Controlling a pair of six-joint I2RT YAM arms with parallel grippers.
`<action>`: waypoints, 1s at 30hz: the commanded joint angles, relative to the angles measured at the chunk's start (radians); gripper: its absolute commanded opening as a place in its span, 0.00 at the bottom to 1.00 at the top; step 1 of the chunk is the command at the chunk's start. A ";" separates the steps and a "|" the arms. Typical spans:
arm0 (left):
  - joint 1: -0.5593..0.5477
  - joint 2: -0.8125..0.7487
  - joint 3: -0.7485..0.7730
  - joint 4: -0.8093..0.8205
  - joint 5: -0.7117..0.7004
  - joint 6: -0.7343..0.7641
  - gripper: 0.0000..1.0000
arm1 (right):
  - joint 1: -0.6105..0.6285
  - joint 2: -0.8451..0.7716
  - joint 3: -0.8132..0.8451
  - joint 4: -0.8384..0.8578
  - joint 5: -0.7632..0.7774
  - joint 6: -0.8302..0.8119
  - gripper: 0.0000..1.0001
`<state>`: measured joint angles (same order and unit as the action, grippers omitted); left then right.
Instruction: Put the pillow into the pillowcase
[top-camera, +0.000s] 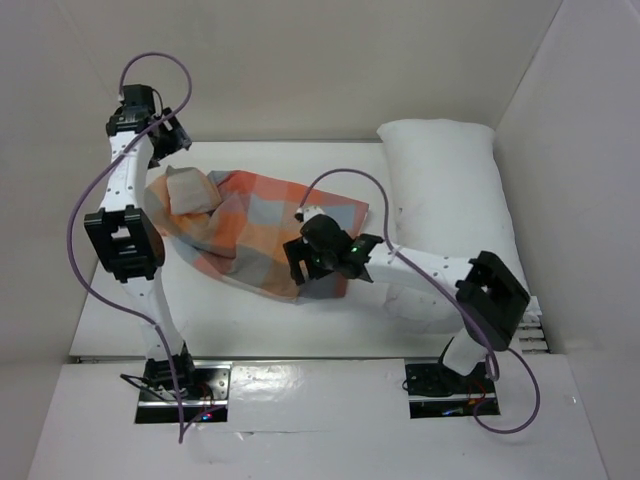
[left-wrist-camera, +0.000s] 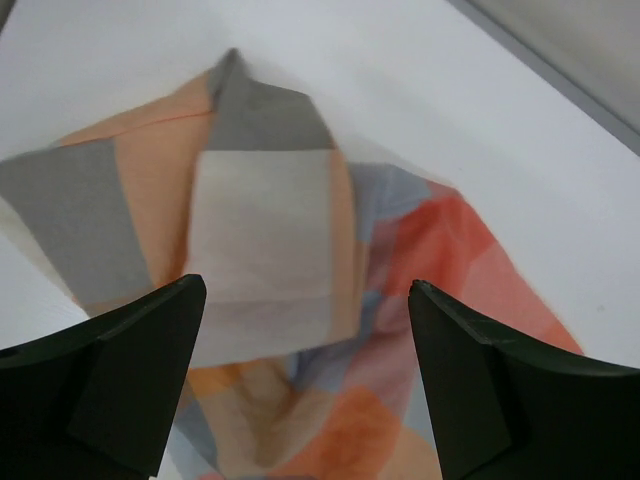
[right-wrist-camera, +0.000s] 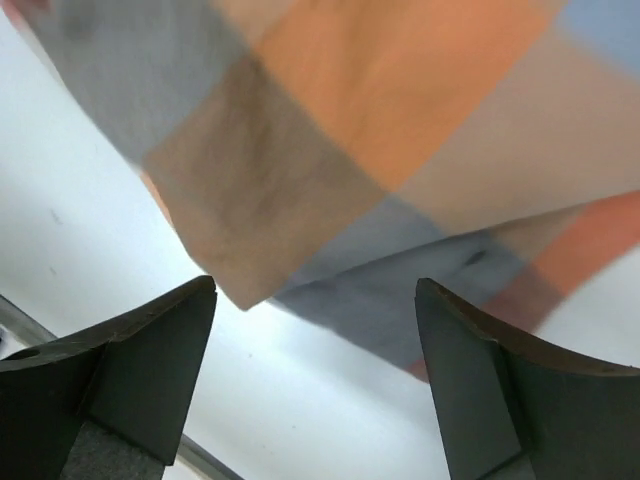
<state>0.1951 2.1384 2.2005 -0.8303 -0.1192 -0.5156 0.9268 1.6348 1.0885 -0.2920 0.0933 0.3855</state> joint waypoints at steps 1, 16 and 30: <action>-0.107 -0.205 0.027 0.033 0.003 0.072 0.96 | -0.077 -0.166 0.092 0.007 0.108 -0.013 0.88; -0.580 -0.612 -0.820 0.109 0.085 -0.040 0.57 | -0.425 -0.055 0.019 -0.079 -0.182 0.158 0.75; -0.971 -0.743 -1.194 0.358 0.155 -0.195 0.84 | -0.503 0.013 -0.038 -0.042 -0.239 0.179 0.85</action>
<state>-0.7265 1.3338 0.9829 -0.5663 0.0319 -0.6773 0.4519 1.6787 1.0645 -0.3573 -0.1249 0.5468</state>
